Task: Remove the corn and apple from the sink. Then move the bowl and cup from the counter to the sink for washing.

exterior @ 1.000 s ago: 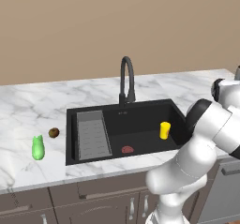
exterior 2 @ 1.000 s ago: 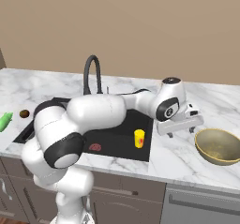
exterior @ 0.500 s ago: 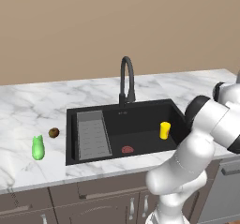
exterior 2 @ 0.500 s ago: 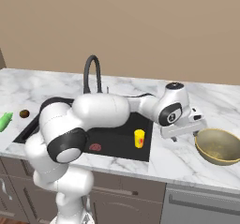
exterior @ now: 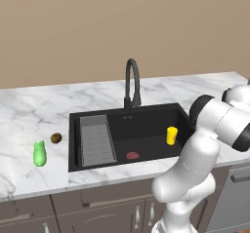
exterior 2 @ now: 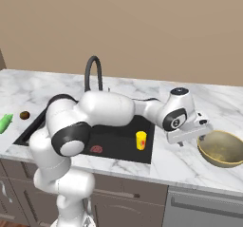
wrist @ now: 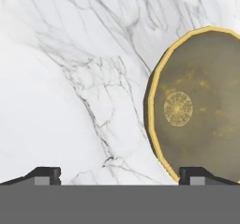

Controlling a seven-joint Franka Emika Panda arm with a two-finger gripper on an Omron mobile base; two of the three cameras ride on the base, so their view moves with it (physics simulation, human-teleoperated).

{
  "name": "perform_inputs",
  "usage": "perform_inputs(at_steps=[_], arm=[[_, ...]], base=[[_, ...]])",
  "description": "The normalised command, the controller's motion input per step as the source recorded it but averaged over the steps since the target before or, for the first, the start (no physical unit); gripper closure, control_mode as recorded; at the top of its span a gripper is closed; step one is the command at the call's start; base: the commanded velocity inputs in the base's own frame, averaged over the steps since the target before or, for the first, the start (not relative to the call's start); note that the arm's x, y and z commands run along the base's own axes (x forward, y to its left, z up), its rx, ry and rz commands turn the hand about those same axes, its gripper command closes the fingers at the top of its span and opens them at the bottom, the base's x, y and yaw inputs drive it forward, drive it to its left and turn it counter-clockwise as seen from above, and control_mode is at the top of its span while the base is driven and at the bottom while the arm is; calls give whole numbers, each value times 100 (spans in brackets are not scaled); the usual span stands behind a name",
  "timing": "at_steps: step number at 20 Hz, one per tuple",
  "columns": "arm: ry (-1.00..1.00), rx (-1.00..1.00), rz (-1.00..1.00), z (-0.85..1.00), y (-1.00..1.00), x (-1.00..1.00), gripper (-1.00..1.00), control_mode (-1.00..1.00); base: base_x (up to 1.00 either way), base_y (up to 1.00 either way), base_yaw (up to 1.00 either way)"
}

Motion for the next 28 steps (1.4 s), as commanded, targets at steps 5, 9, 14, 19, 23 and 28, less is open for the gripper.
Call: perform_inputs(at_steps=[5,9,14,19,23,28], arm=[[0,0,0,-12,-15,3,-100,-100],[0,0,0,-14,-12,6,-100,-100],[0,0,0,-12,-12,7,-100,-100],[1,0,0,-12,-12,10,-100,-100],[1,0,0,-11,-13,13,-100,-100],[3,0,0,-13,-12,14,-100,-100]], base=[[0,0,0],[0,0,0],[0,0,0],[0,0,0],[0,0,0],[0,0,0]])
